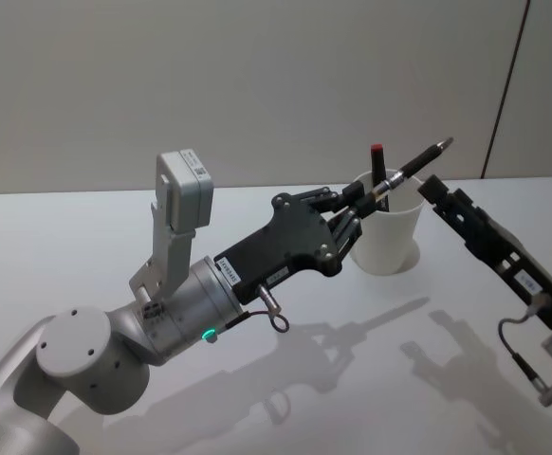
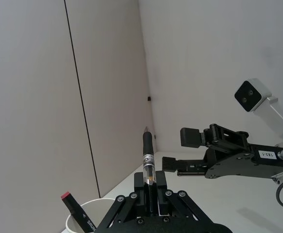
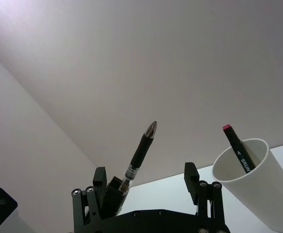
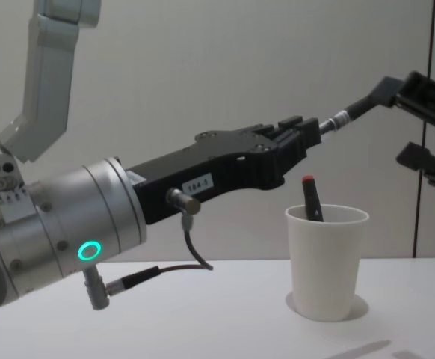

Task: Place the pen into the pen holder.

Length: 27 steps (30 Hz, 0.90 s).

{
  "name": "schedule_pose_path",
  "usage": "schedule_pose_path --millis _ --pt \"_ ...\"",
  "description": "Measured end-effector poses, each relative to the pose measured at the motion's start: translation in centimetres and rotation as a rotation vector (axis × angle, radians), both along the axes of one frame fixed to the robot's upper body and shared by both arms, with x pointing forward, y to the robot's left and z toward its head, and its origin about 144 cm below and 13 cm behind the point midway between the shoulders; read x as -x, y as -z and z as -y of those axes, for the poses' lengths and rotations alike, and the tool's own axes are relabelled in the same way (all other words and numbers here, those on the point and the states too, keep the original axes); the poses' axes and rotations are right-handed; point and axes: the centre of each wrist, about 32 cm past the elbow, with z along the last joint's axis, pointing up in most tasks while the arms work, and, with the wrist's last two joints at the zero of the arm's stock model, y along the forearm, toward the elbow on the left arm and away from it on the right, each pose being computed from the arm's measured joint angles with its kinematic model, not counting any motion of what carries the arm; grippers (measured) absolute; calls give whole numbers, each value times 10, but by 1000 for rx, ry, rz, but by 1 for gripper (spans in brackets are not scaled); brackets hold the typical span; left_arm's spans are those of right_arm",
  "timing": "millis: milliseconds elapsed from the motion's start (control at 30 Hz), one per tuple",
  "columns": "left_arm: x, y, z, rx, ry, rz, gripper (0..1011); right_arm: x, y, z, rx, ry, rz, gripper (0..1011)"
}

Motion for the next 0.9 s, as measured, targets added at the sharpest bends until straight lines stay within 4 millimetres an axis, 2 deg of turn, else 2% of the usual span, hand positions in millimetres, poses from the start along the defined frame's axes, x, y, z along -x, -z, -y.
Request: schedule_pose_path --millis 900 --pt "0 0 0 0 0 0 145 -19 -9 -30 -56 -1 -36 1002"
